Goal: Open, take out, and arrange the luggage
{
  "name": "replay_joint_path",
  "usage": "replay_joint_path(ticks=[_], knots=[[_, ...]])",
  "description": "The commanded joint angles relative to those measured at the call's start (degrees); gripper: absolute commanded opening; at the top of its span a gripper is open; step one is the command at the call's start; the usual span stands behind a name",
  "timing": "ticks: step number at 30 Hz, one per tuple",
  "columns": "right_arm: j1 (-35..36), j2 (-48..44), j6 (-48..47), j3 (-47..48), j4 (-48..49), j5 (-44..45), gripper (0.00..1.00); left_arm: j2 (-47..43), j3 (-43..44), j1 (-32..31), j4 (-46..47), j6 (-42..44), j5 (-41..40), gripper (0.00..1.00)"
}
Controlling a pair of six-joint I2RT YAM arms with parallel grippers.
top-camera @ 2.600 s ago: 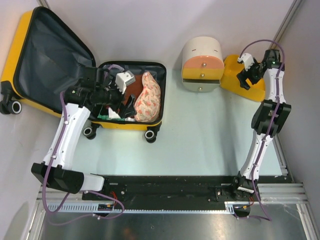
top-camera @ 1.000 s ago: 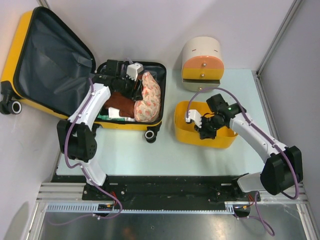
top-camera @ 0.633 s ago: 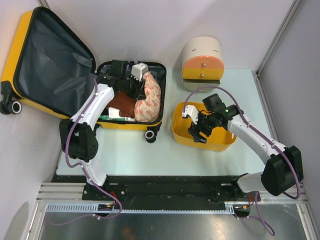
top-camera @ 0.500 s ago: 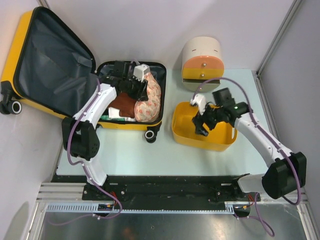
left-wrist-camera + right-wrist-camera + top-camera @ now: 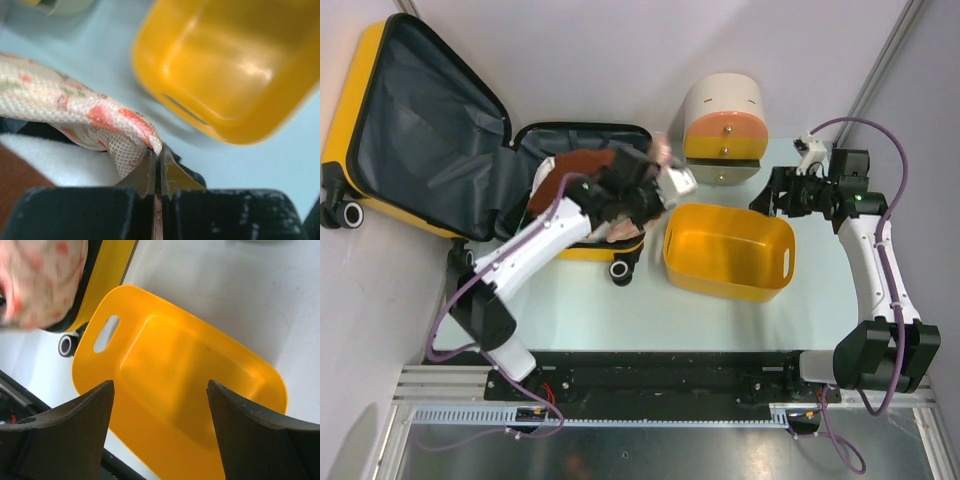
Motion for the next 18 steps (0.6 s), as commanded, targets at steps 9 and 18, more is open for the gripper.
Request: replay_joint_path(ticks=[9, 18], knots=[[2.3, 7.7, 13.7, 2.2, 2.4, -7.5, 0.8, -8.0, -19.0, -11.5, 5.3, 15.3, -11.3, 0.0], [8.6, 11.3, 9.2, 2.3, -2.9, 3.0, 0.84, -8.8, -22.2, -11.5, 8.1, 13.7, -10.8, 0.0]])
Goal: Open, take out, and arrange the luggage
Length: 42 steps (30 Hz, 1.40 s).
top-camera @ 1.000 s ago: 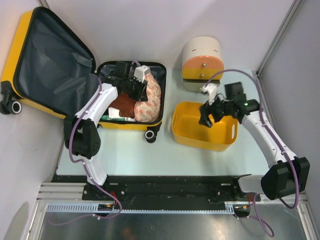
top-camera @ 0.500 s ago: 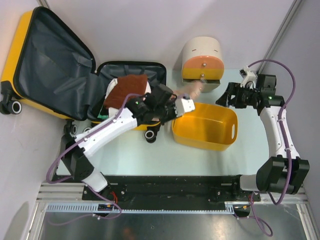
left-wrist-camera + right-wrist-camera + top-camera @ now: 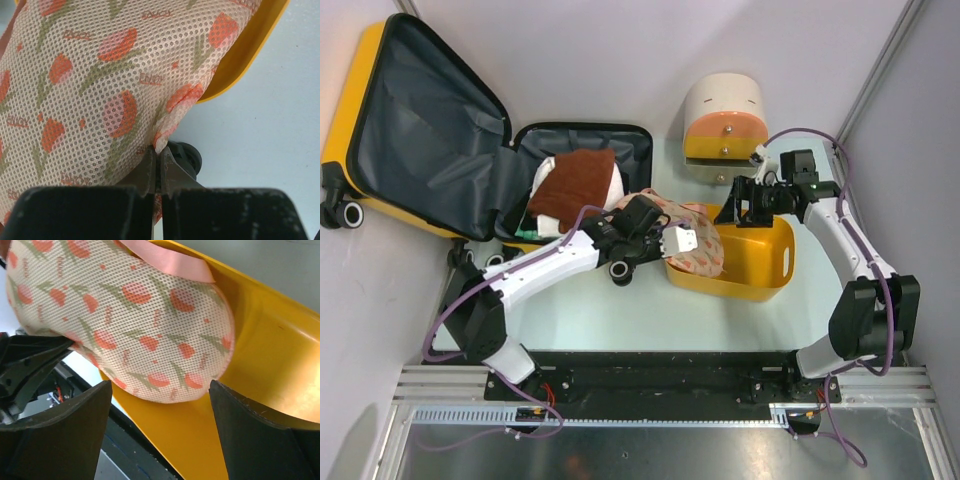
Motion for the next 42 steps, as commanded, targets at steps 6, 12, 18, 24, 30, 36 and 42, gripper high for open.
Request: replay_joint_path(ticks=[6, 12, 18, 24, 30, 36, 42], knots=[[1.1, 5.2, -6.3, 1.4, -2.5, 1.9, 0.93, -2.9, -0.9, 0.3, 3.0, -0.8, -0.1, 0.0], [2.6, 9.0, -6.7, -1.7, 2.9, -1.6, 0.91, -3.4, -1.1, 0.3, 3.2, -1.2, -0.1, 0.0], [1.9, 8.4, -7.7, -8.4, 10.0, -2.0, 0.91, -4.0, -1.8, 0.3, 3.5, -1.7, -0.1, 0.0], [2.0, 10.8, -7.7, -12.8, 15.1, -6.0, 1.0, -4.1, -2.1, 0.4, 3.8, -1.2, 0.0, 0.0], [1.9, 10.7, -5.1, -14.0, 20.2, -11.1, 0.61, -3.4, -1.1, 0.4, 3.8, -1.3, -0.2, 0.01], [-0.5, 5.9, -3.8, -14.0, 18.5, -11.7, 0.0, -5.0, 2.5, 4.0, 3.5, -9.4, 1.8, 0.53], [-0.9, 1.1, -2.3, -14.0, 17.5, -9.4, 0.0, -13.5, 6.2, 14.7, 2.6, -23.8, 8.1, 0.91]])
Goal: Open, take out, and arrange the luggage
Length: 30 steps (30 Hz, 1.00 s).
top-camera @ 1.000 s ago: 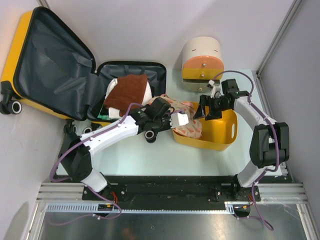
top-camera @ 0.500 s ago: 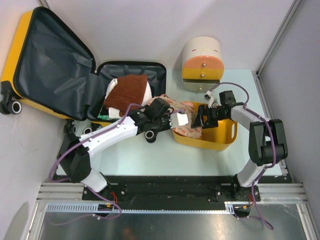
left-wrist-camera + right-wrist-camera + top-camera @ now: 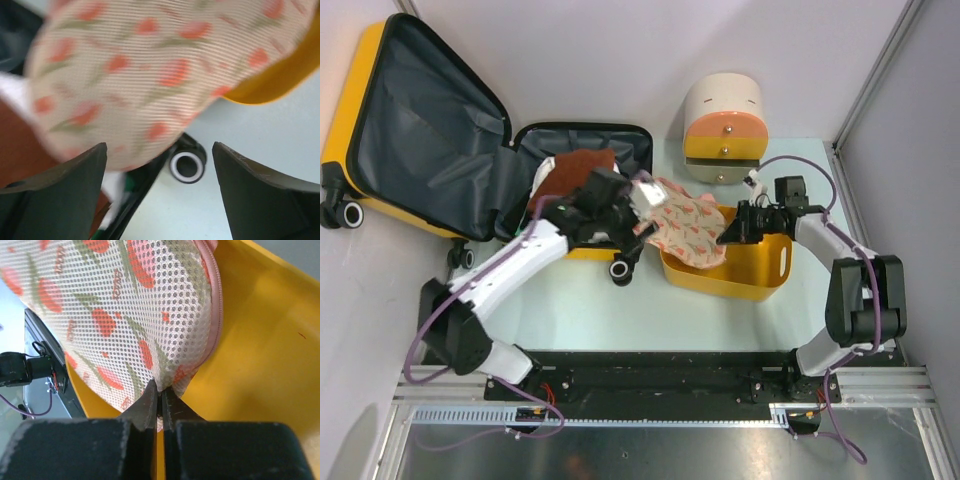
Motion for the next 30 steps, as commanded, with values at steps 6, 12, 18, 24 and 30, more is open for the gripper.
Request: replay_joint_path(ticks=[6, 12, 18, 24, 30], knots=[[1.4, -6.0, -0.1, 0.4, -0.5, 1.8, 0.0, -7.5, 5.0, 18.0, 1.3, -24.7, 8.2, 0.91], [1.2, -7.3, -2.8, 0.4, -3.1, 4.0, 0.0, 1.4, 10.7, 22.2, 1.2, -28.9, 13.2, 0.84], [1.4, -8.0, -4.0, 0.4, -3.6, 5.2, 0.0, 8.4, 14.0, 22.1, 1.2, -28.9, 16.8, 0.77], [1.3, -9.4, -4.1, 0.5, -4.4, 6.0, 0.0, 11.6, 14.7, 19.7, 1.2, -28.1, 19.5, 0.58], [-0.2, -11.7, -5.9, 2.4, -7.7, 7.1, 0.0, 9.5, 13.3, 17.0, 1.1, -27.8, 21.4, 0.16]])
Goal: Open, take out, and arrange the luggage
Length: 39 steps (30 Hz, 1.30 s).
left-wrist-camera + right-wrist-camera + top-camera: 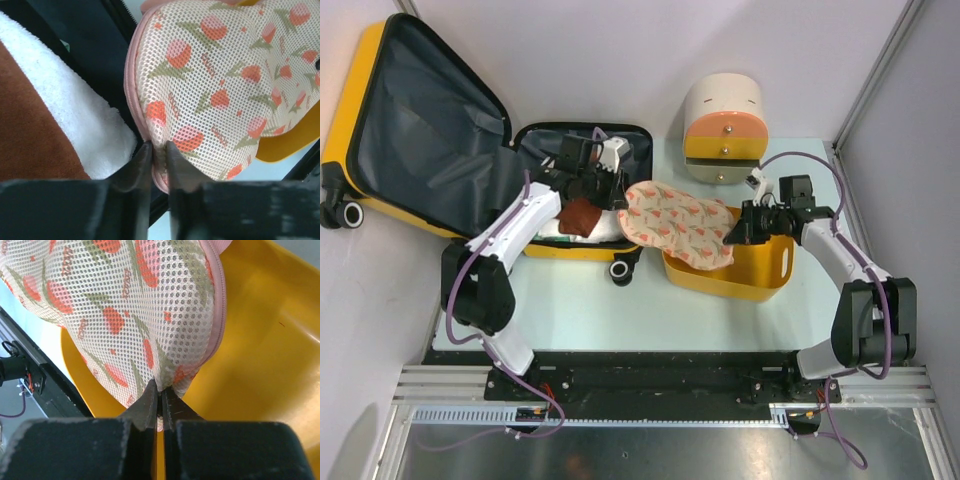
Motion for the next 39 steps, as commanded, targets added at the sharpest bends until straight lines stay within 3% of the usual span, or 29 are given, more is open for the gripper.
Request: replay_joint_path(ticks=[1, 3, 7, 15, 23, 29, 31, 33, 34, 35, 36, 37, 39], knots=[[-1.6, -3.7, -3.3, 3.5, -4.5, 1.0, 0.0, -3.2, 1.5, -2.5, 0.6, -0.9, 4.3, 0.1], [-3.8, -4.8, -4.7, 7.1, -11.1, 1.8, 0.0, -5.2, 1.4, -4.0, 0.6, -0.9, 3.6, 0.0], [-8.3, -8.5, -9.5, 10.0, -19.2, 3.9, 0.0, -6.6, 1.5, -7.7, 0.6, -0.8, 2.0, 0.0], [-8.9, -11.8, -15.1, 12.0, -30.4, 15.1, 0.0, -2.5, 5.2, -17.1, 0.7, 0.0, -2.2, 0.0], [-8.0, -8.7, -16.0, 8.2, -25.8, 25.8, 0.0, 7.4, 9.8, -23.6, 1.4, 2.1, -7.9, 0.0], [-3.3, -3.3, -16.4, 4.4, -18.3, 30.0, 0.0, 13.2, 9.8, -24.5, 2.0, 3.2, -13.8, 0.0], [-1.6, -0.9, -15.3, 3.1, -15.9, 30.5, 0.13, 14.0, 10.0, -24.4, 1.9, 3.7, -14.1, 0.02], [-0.5, 1.0, -14.4, 3.1, -13.6, 31.7, 0.24, 13.9, 10.0, -24.1, 1.9, 4.2, -13.1, 0.19], [0.0, 2.0, -13.9, 3.1, -12.9, 32.0, 0.36, 13.2, 10.0, -23.7, 1.9, 5.1, -12.3, 0.27], [0.2, 2.3, -13.6, 3.2, -11.9, 32.4, 0.45, 12.6, 10.2, -23.4, 1.9, 5.5, -11.9, 0.44], [0.3, 2.2, -13.5, 3.1, -11.6, 32.6, 0.53, 11.7, 10.1, -23.1, 1.9, 5.7, -11.8, 0.53], [0.3, 1.7, -13.5, 3.6, -11.7, 32.5, 0.64, 9.9, 10.0, -22.4, 1.8, 6.1, -10.9, 0.61], [0.6, 0.7, -14.4, 4.6, -13.1, 31.8, 0.72, 7.2, 9.9, -21.5, 1.4, 6.6, -8.5, 0.72]])
